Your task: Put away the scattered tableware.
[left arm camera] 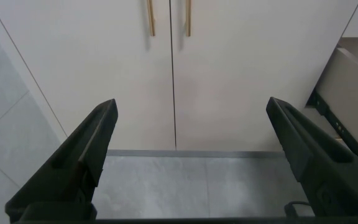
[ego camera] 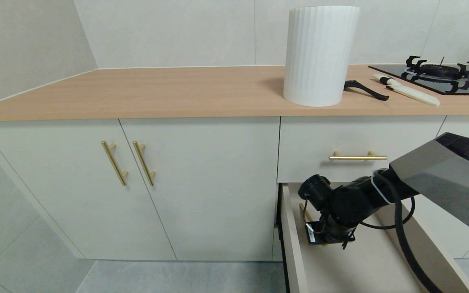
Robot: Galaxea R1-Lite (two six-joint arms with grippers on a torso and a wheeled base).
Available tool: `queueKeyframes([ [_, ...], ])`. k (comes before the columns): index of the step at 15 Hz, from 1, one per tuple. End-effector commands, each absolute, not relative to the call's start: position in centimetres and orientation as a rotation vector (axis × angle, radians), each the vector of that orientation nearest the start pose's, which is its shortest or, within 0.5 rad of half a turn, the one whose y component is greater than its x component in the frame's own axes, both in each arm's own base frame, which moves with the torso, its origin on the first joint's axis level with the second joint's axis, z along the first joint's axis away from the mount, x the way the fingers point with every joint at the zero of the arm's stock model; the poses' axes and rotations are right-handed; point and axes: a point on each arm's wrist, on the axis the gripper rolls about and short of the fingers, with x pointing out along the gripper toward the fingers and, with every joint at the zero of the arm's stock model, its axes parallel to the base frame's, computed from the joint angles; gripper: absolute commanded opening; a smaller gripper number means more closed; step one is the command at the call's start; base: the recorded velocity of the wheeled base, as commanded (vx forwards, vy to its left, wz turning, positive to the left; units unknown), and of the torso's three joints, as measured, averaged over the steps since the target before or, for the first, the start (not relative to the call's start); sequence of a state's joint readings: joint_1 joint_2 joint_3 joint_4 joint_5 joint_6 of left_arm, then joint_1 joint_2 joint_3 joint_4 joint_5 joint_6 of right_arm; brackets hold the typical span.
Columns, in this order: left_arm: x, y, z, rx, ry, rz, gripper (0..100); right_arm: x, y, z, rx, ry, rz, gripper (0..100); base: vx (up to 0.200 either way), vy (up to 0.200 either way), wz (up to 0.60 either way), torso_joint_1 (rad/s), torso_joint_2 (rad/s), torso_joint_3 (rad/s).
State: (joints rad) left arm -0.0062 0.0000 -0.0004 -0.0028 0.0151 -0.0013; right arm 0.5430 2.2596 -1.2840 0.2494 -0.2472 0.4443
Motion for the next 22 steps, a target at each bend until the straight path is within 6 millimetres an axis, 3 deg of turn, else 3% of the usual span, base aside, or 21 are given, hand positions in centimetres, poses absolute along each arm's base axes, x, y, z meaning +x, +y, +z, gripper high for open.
queueKeyframes([
  [1, -2.3, 0.0, 7.6, -0.002, -0.003, 0.009, 100, 33.5, 19.6, 1.4, -0.103, 1.193, -0.013, 0, 0.000, 0.000, 0.00, 0.000, 0.00, 0.000],
  [7, -2.3, 0.0, 7.6, -0.002, -0.003, 0.011, 100, 34.0, 19.9, -1.5, -0.089, 1.233, -0.053, 0, 0.000, 0.000, 0.00, 0.000, 0.00, 0.000],
  [16, -2.3, 0.0, 7.6, -0.002, -0.003, 0.011, 100, 34.1, 20.0, -1.6, -0.093, 1.231, -0.058, 0, 0.000, 0.000, 0.00, 0.000, 0.00, 0.000],
  [17, -2.3, 0.0, 7.6, -0.002, -0.003, 0.009, 100, 34.0, 20.0, -1.7, -0.094, 1.232, -0.059, 100, 0.000, 0.000, 0.00, 0.000, 0.00, 0.000],
  [22, -2.3, 0.0, 7.6, -0.002, -0.003, 0.011, 100, 34.0, 20.0, -1.5, -0.092, 1.230, -0.058, 100, 0.000, 0.000, 0.00, 0.000, 0.00, 0.000],
])
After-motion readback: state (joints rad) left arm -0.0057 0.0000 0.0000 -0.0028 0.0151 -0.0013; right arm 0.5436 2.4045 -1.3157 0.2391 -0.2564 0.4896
